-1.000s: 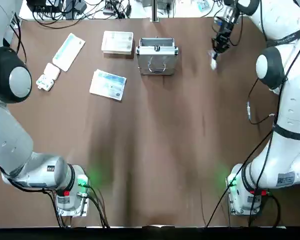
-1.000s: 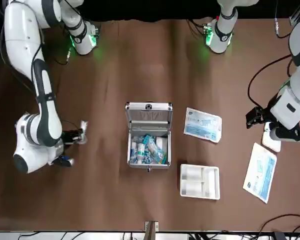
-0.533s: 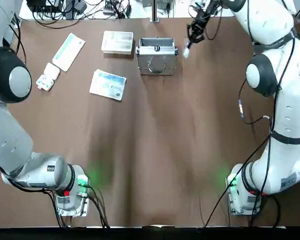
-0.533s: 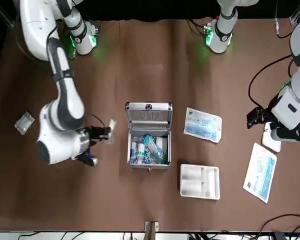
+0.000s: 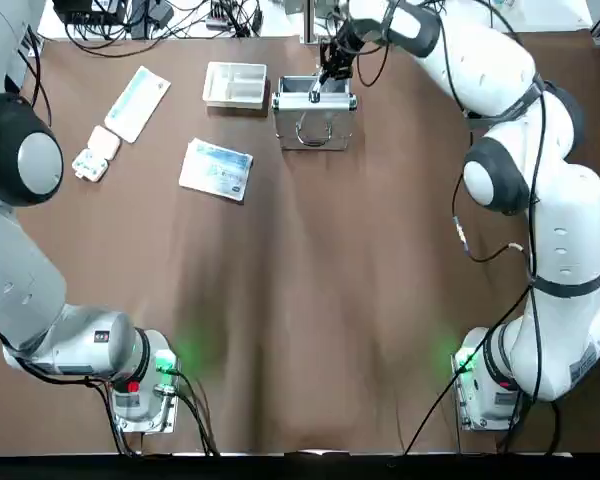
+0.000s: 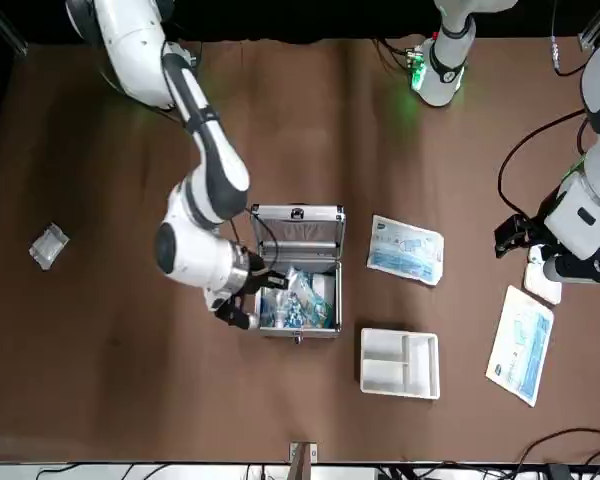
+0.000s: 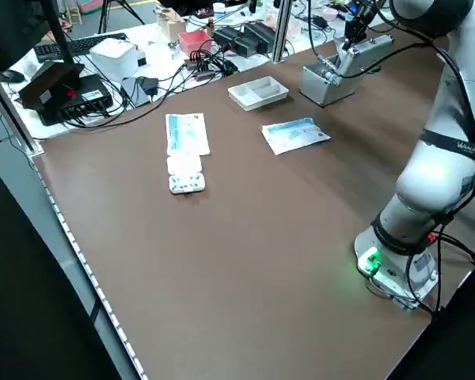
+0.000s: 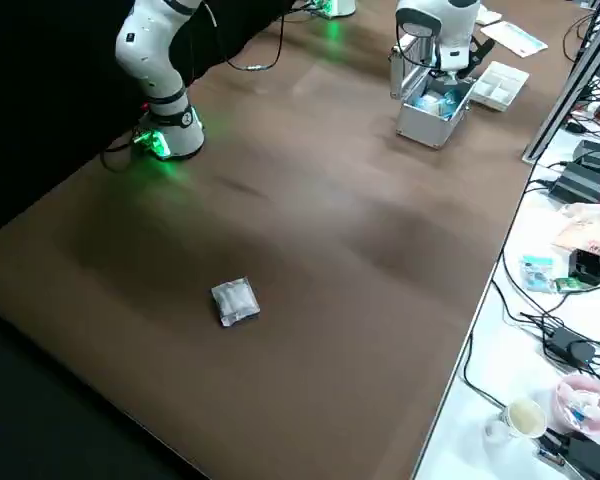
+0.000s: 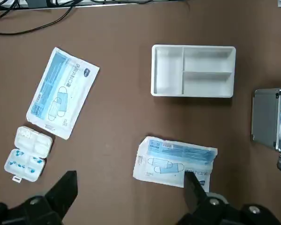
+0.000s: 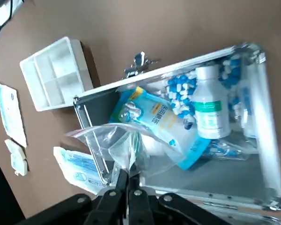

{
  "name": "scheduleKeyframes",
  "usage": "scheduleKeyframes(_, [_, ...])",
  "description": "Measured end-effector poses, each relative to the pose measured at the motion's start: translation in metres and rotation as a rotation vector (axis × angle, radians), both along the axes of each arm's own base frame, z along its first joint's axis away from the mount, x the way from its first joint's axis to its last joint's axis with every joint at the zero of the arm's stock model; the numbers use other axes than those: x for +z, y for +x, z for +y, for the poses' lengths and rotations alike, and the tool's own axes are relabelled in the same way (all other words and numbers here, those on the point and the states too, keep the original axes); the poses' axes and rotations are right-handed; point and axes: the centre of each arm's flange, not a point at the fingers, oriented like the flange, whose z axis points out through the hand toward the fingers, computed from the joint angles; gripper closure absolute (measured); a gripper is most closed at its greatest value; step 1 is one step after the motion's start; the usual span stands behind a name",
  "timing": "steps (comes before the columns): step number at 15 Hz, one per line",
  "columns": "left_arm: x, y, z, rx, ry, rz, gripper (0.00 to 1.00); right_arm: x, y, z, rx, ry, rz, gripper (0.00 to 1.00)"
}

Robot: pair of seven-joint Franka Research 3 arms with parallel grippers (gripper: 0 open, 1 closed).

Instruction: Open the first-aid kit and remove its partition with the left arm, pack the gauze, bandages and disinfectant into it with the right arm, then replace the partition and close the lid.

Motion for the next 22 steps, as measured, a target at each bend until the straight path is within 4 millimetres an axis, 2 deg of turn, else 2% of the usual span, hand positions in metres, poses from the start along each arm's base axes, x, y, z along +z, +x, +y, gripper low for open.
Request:
scheduleKeyframes(1, [0.0,0.0,0.0,0.0,0.0,0.0,0.0,-0.01,-0.007,0.014,0.004,0.005,0.004,0.96])
scheduleKeyframes(2, [0.0,0.0,0.001,0.001,0.0,0.0,0.0,-0.016,-0.009,0.019,0.0,0.016,0.016,0.96])
scheduleKeyframes(9, [0.0,0.0,0.002,0.002,0.0,-0.001,0.0,-0.062,-0.011,0.041,-0.142,0.116,0.035,0.9])
scheduleKeyframes(11, [0.0,0.0,0.001,0.002,0.0,-0.001,0.0,-0.067,-0.013,0.044,-0.169,0.118,0.05,0.74])
scheduleKeyframes(14, [0.0,0.0,0.0,-0.001,0.0,-0.001,0.0,-0.065,-0.01,0.04,-0.183,0.117,0.052,0.45])
scheduleKeyframes(15, [0.0,0.0,-0.001,-0.001,0.0,-0.001,0.0,-0.064,-0.009,0.038,-0.181,0.116,0.054,0.39])
scheduleKeyframes(17, [0.0,0.0,-0.001,-0.001,0.0,-0.001,0.0,-0.058,-0.004,0.027,-0.163,0.104,0.075,0.38])
scheduleKeyframes(19, [0.0,0.0,0.0,0.0,0.0,-0.001,0.0,-0.046,0.004,0.003,-0.121,0.077,0.125,0.39])
scheduleKeyframes(20, [0.0,0.0,0.0,0.0,0.0,-0.001,0.0,-0.038,0.009,-0.013,-0.108,0.065,0.148,0.39])
scheduleKeyframes(22, [0.0,0.0,0.001,0.001,0.0,-0.001,0.0,-0.02,0.025,-0.06,-0.106,0.035,0.172,0.39])
